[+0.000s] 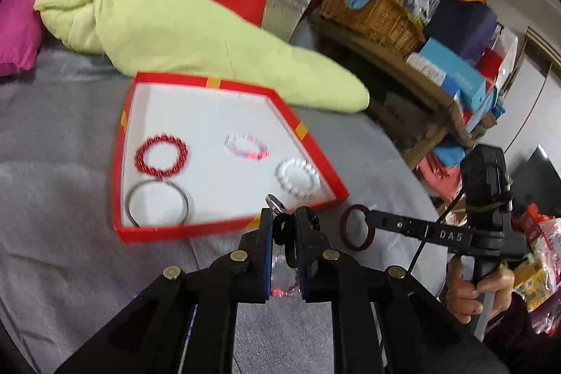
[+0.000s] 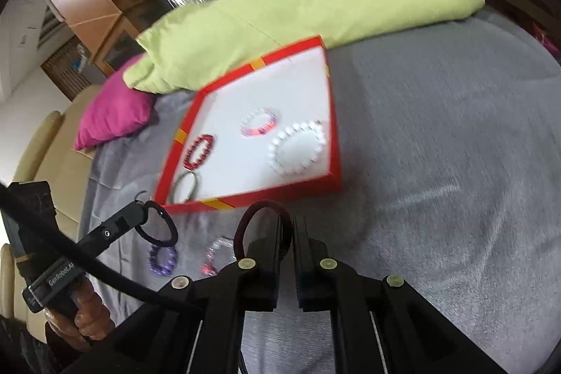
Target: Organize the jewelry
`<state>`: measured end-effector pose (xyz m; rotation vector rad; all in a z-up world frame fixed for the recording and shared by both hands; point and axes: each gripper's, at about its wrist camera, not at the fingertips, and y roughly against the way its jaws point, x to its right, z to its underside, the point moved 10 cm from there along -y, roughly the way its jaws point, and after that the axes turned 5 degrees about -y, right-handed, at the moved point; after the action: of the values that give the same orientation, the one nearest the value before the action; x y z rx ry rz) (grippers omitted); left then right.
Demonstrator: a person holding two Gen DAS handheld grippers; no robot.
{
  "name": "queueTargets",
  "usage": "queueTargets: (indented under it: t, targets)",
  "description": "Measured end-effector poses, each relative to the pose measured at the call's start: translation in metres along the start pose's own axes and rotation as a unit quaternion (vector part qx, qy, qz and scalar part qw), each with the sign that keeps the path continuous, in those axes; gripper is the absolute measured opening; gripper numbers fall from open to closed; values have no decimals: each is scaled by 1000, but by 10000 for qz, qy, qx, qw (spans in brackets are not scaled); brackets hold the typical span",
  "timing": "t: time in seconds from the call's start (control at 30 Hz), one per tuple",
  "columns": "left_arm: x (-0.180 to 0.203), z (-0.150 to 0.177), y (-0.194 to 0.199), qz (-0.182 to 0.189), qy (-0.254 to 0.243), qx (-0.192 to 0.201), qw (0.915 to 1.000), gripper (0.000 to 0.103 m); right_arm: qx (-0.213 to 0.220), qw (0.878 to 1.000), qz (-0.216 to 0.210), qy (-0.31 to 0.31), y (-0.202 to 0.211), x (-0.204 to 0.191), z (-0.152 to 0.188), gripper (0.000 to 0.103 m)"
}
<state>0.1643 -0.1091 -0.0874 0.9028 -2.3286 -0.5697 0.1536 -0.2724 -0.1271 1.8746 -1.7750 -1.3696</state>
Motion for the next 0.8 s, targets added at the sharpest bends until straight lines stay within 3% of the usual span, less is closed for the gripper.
queueTargets:
  t: [0.37, 0.8]
  targets:
    - [-7, -20, 3, -322, -50, 274, 9991, 12, 530, 9979, -342, -122, 20, -12, -16, 7]
    - [-12, -36, -21, -579, -123, 232, 9980, 12, 931, 9947, -106, -414, 14, -5, -57, 7]
